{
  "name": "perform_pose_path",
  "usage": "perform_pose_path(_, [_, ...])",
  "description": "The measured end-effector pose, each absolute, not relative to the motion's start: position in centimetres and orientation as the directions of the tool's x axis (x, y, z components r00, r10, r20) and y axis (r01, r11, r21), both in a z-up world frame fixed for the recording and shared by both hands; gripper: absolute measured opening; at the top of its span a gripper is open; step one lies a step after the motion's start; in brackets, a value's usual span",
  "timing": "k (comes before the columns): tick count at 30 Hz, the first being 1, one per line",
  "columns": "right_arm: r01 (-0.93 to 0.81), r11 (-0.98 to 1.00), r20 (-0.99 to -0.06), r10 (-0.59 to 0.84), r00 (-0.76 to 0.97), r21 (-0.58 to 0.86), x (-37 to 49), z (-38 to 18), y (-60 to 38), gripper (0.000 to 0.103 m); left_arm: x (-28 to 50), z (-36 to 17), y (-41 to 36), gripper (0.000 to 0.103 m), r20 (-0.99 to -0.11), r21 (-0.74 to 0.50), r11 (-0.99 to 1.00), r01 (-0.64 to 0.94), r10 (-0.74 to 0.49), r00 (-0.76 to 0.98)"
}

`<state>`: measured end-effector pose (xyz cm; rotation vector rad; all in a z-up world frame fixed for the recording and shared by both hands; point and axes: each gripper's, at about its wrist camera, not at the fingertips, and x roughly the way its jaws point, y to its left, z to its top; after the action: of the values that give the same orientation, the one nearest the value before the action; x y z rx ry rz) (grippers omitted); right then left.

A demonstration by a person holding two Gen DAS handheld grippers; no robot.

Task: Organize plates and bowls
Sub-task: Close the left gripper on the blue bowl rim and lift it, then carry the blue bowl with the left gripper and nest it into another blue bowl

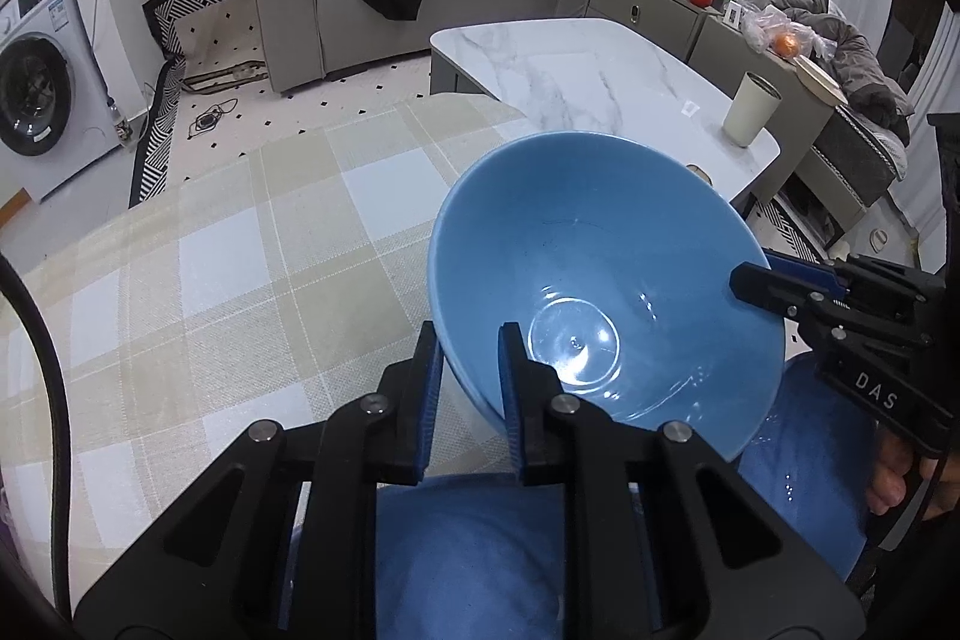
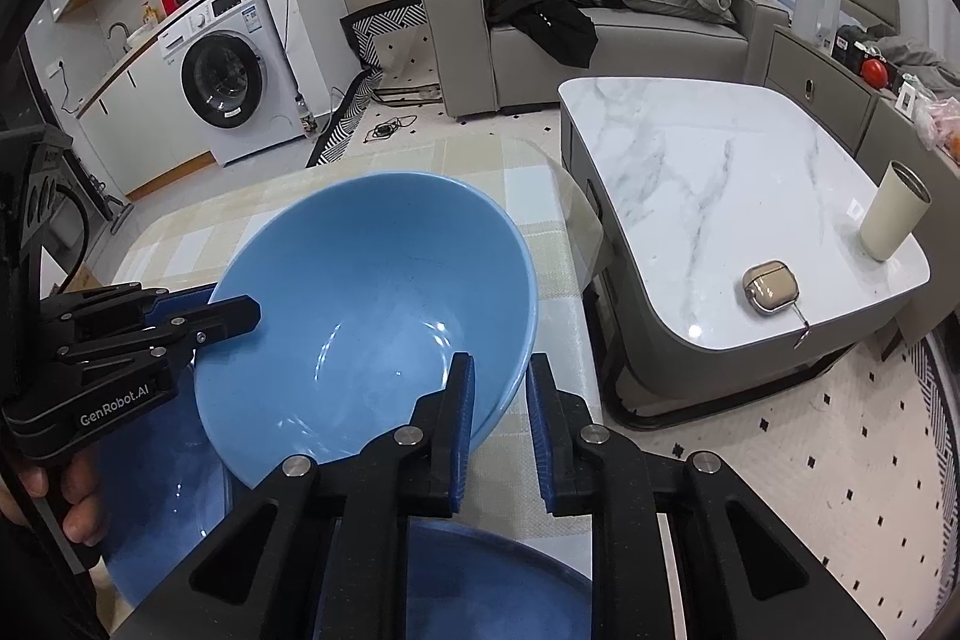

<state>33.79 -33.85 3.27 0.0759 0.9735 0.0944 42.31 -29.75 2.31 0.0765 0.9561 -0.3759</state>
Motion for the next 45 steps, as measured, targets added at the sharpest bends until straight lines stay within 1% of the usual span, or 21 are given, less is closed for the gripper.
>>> perform_pose_path(16, [-0.048,0.993,-0.756,0.112,0.645,0.107,30.4,7.4,-33.2,0.018,38.4,7.1,-29.0,0.016,-0.752,-0.105,0.928,0.357,-0.309,0.583])
perform_pose_path(24, [-0.059,0.994,-0.716,0.108,0.689,0.094,27.8,10.3,-31.6,0.018,35.4,9.9,-27.8,0.016,-0.722,-0.108,0.928,0.357,-0.32,0.614])
perform_pose_path(35, [-0.073,0.989,-0.669,0.14,0.73,0.127,24.2,13.3,-29.3,0.019,30.4,13.4,-25.3,0.016,-0.686,-0.111,0.929,0.353,-0.329,0.649])
perform_pose_path(45, [-0.104,0.983,-0.633,0.179,0.753,0.153,20.7,14.6,-26.7,0.019,25.7,14.6,-22.0,0.016,-0.672,-0.131,0.93,0.343,-0.338,0.659])
